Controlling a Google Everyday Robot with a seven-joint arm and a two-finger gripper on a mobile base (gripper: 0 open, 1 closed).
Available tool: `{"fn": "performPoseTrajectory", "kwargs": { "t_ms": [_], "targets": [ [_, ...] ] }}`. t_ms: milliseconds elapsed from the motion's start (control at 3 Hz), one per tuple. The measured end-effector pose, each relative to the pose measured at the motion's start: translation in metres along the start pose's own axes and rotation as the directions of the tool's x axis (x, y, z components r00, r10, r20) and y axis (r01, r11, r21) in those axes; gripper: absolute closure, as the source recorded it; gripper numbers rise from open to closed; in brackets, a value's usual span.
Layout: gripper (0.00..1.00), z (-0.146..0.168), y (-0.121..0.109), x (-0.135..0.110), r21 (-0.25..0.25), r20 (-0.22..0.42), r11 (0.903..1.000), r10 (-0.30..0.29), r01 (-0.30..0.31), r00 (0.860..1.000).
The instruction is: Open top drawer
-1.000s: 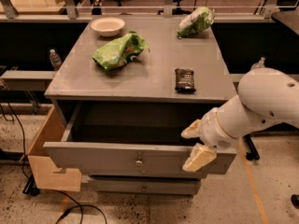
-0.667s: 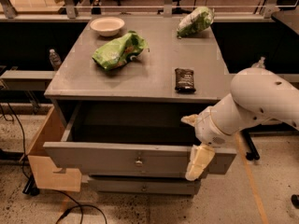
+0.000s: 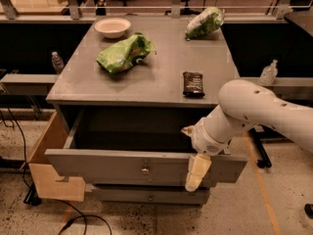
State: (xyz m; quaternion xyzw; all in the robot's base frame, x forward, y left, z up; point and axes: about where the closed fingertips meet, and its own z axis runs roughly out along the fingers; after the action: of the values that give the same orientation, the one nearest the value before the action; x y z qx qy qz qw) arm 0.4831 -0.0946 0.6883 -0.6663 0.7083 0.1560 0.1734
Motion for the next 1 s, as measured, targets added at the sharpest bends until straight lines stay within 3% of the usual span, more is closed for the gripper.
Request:
{"fn": "performPoseTrajectory", "kwargs": {
  "t_ms": [333,1000],
  "targets": [
    [0.26,0.022,-0.002,0.005,-0.036,-0.016,0.9993,0.008,-0.008,1.000],
    [0.72,0.016,0.012,0.003,-0.033,0.001,0.9994,0.004,-0.004,1.000]
  ]
}}
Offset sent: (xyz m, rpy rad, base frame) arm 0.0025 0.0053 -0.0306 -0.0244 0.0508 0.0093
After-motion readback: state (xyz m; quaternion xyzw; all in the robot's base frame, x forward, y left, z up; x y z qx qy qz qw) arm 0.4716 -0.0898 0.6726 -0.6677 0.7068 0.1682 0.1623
